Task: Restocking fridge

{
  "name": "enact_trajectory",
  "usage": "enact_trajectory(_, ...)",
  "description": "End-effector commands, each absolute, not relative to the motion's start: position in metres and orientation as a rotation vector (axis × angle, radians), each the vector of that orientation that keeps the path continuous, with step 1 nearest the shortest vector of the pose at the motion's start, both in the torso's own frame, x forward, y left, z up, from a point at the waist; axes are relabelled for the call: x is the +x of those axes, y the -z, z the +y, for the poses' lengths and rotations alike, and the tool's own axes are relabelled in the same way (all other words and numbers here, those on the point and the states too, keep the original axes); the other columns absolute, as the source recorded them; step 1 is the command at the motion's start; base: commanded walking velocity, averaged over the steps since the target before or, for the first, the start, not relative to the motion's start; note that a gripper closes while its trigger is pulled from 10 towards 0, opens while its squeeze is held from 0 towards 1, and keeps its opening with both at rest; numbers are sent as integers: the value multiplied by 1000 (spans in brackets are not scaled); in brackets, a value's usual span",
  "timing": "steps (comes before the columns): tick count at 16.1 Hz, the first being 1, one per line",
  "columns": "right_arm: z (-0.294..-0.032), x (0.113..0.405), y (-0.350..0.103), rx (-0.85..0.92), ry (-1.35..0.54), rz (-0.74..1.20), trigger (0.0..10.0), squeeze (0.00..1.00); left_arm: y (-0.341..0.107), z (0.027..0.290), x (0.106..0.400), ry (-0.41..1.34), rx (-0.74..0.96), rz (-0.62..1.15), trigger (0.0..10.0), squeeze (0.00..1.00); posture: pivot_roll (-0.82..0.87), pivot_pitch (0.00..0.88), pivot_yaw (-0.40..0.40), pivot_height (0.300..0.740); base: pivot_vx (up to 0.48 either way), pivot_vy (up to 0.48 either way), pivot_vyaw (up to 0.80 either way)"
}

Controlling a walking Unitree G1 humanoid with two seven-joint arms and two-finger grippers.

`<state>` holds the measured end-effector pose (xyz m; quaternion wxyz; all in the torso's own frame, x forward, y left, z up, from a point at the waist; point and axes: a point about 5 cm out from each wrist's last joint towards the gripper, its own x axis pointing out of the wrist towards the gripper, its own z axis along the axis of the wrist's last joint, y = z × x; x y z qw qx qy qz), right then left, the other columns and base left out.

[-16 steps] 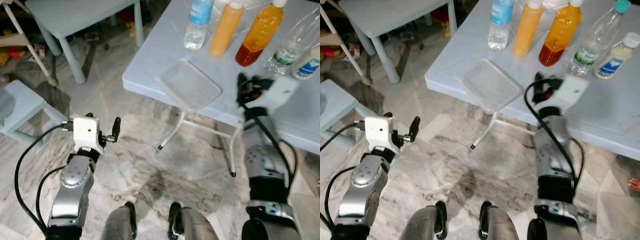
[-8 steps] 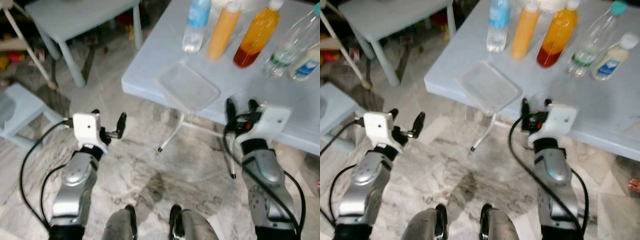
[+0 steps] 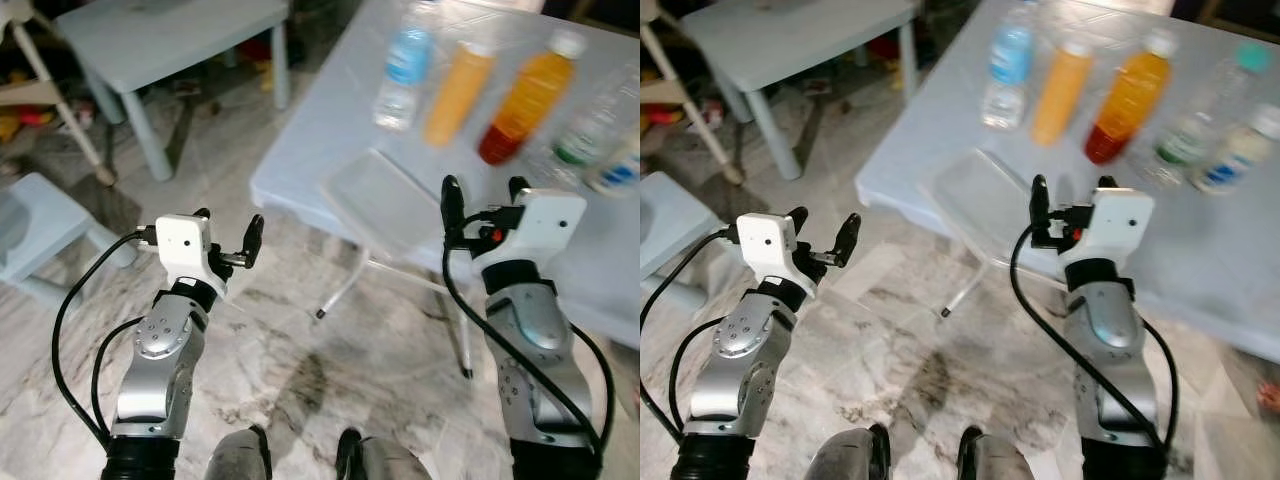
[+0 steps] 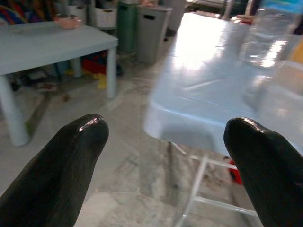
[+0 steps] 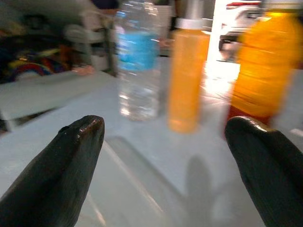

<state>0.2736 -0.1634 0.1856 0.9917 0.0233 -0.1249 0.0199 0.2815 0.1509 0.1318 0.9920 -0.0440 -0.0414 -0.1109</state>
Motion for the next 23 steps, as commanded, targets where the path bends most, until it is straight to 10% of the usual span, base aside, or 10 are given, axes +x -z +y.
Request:
enact_trajectory(1, -166, 272, -188, 39, -29, -255, 10000, 1000, -131, 148, 282, 238, -95, -83, 10000, 0, -14, 141, -21, 740, 420, 0, 0)
enact_trajectory(6, -159, 272, -191, 8, -56, -268, 10000, 1000, -129, 141, 282, 254, -108, -73, 10000, 0, -22, 142, -27, 740, 314, 0, 0)
enact_trajectory(7, -159, 273, -191, 6, -60, -265, 10000, 384, -128, 141, 282, 247, -104, -68, 10000, 0, -26, 142, -28, 740, 0, 0, 0)
enact_trajectory(8, -160, 274, -191, 1, -73, -257, 10000, 0, -127, 142, 282, 240, -100, -65, 10000, 0, -27, 143, -27, 740, 0, 0, 0)
enact_trajectory(23, -180, 276, -166, 88, -214, -84, 10000, 0, -106, 173, 262, 210, -34, 69, 10000, 0, -7, 164, -27, 740, 0, 0, 0)
